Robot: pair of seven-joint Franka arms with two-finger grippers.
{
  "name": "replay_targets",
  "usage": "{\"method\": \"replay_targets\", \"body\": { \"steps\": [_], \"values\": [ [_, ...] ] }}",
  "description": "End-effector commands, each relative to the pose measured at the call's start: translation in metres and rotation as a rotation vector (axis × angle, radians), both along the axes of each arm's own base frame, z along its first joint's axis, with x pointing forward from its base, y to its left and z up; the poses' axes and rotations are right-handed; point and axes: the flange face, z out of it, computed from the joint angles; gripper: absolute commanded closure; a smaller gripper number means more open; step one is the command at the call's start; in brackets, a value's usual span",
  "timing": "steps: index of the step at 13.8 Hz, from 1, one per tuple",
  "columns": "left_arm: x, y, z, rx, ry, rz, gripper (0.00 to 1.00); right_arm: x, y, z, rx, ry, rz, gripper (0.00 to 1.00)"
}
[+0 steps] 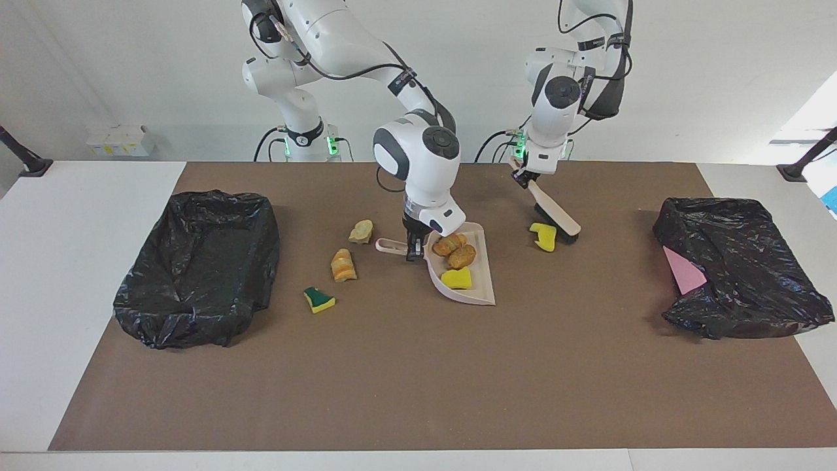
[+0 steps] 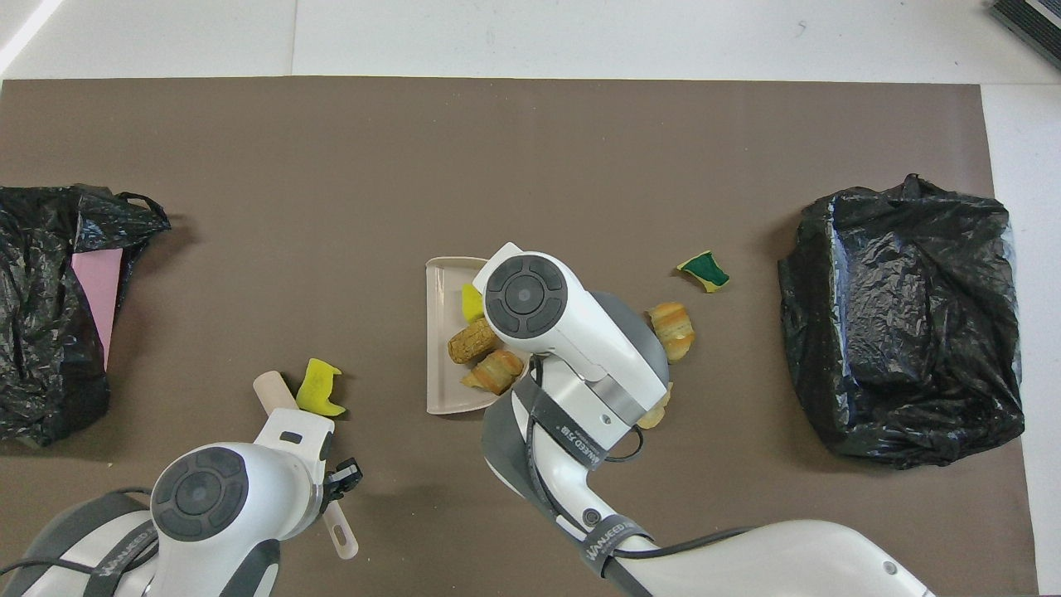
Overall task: Sweep and dump trash in bin
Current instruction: 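Sweep the yellow sponge pieces into the dustpan with the left gripper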
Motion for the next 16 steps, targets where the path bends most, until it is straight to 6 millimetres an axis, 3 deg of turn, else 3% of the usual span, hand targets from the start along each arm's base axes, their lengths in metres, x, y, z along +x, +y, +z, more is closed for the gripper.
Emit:
{"method": "replay_targets", "body": {
  "steps": [1, 3, 4, 5, 9, 13, 16],
  "values": [
    [0.018, -0.016, -0.009, -0.088, -0.002, -0.101, 1.0, -0.009, -0.004, 0.001, 0.022, 0.017, 0.037, 1.0],
    [0.039, -0.03, -0.003, -0.149, -0.021, -0.209, 1.0, -0.009, -0.004, 0.002, 0.022, 0.017, 0.037, 1.0],
    [0.041, -0.046, -0.005, -0.178, -0.012, -0.255, 1.0, -0.009, -0.004, 0.002, 0.022, 0.017, 0.036, 1.0],
    [0.035, -0.07, -0.003, -0.204, -0.02, -0.31, 1.0, -0.009, -0.004, 0.001, 0.019, 0.018, 0.036, 1.0],
    [0.027, -0.115, 0.004, -0.264, -0.078, -0.455, 1.0, -0.009, -0.004, 0.001, 0.022, 0.017, 0.034, 1.0],
    [0.037, -0.105, 0.003, -0.262, -0.071, -0.439, 1.0, -0.008, -0.004, 0.002, 0.022, 0.014, 0.029, 1.0],
    [0.055, -0.074, -0.001, -0.223, -0.06, -0.391, 1.0, -0.005, -0.002, 0.003, 0.034, 0.002, 0.019, 1.0]
  ]
}}
